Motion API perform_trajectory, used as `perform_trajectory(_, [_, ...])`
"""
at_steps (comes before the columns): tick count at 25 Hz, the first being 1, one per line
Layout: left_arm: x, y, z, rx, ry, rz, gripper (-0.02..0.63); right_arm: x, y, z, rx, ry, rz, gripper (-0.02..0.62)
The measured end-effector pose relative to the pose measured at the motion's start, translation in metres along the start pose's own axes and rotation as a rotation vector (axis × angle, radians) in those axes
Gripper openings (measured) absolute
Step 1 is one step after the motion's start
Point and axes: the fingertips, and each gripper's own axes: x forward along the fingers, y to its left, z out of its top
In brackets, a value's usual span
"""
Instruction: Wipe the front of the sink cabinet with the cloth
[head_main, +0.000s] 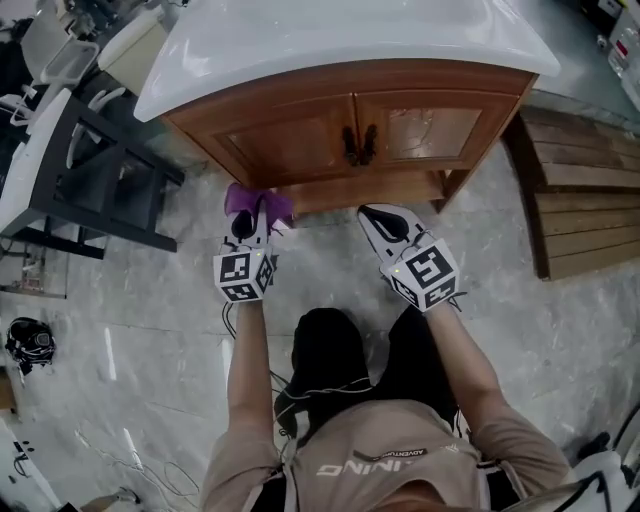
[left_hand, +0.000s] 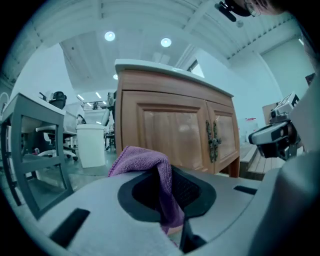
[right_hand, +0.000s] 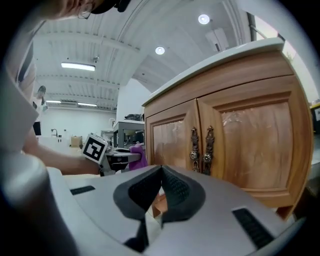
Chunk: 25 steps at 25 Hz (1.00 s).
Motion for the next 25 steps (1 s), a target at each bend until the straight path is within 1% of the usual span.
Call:
perform_trajectory(4, [0.008,0.035,-0.019,0.028,0.004,0.036,0.037,0.011,0.014,-0.002,-0.033,0.010,0.029,0.011])
perform_trajectory(9, [0.024,0.063,-0.036,-0.006,0.015,0.086,0.037,0.017,0.014,-0.011,-0.045,0.044,0.033,0.011])
perform_trajectory(12, [0.033,0.074,-0.046,-0.015,0.029,0.101,0.037,0.016,0.010,-0.018,-0.041,0.060,0.023,0.011])
perform_trajectory(17, [0.042,0.077,-0.049,-0.001,-0.002,0.141,0.037,0.011,-0.001,-0.027,-0.037,0.075,-0.001,0.011])
perform_trajectory(21, [0.044,0.074,-0.048,-0.051,-0.017,0.174,0.037,0.010,-0.007,-0.030,-0.025,0.077,-0.017,0.011])
perform_trajectory(25, [0.050,0.055,-0.044,-0.069,-0.021,0.159,0.037,0.010,-0.005,-0.029,-0.016,0.073,-0.016,0.011])
